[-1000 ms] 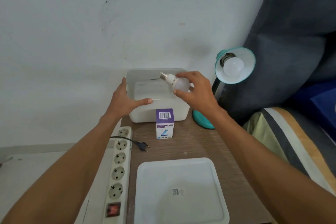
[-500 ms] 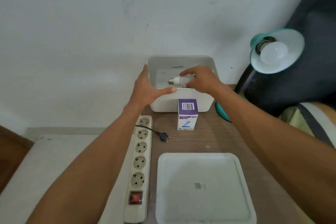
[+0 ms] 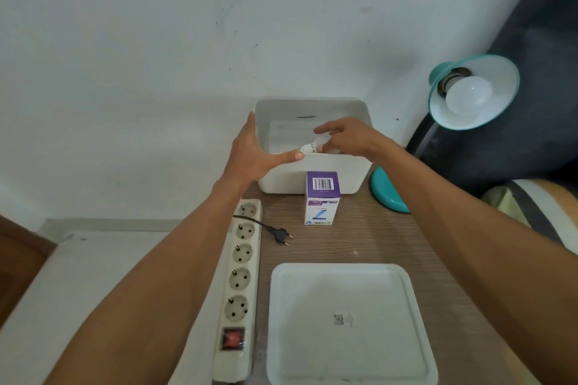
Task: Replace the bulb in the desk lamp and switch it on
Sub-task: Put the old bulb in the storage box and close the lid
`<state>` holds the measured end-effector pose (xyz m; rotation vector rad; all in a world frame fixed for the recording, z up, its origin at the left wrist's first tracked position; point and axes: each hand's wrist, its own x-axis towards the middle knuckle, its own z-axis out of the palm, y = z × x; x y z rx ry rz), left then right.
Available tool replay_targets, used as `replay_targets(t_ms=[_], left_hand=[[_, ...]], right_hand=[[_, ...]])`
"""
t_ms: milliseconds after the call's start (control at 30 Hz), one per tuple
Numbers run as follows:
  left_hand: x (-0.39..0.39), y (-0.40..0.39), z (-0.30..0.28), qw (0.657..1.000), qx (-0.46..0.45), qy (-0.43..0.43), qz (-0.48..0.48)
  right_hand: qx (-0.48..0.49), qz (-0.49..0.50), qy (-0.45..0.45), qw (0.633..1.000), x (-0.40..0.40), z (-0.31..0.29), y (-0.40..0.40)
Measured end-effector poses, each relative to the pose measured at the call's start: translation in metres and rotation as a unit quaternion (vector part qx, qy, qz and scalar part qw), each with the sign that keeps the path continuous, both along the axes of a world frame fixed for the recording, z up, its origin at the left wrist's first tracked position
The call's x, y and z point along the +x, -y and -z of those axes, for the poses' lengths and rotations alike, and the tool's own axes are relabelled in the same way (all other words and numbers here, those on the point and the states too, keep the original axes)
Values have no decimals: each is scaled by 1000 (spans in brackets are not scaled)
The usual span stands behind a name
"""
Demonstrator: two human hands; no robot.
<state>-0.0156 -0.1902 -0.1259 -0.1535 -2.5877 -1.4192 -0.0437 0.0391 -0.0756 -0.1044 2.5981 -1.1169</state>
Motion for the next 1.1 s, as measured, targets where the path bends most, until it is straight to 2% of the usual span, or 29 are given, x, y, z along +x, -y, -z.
replay_targets(t_ms=[400, 567, 667, 933, 1100], left_hand=[[0, -2, 0, 1000, -14, 4, 5], [1, 0, -6, 998, -39, 39, 7], [6, -1, -13, 994, -82, 74, -3], [81, -10, 0, 995, -54, 59, -55], [159, -25, 7, 997, -53, 24, -52]], right_hand=[[-14, -2, -7, 1000, 3, 4, -3], [11, 0, -18, 1000, 8, -1, -3], [11, 25, -66, 997, 19, -9, -8], [5, 85, -192, 978, 86, -24, -26], [33, 102, -167, 980, 159, -8, -34]])
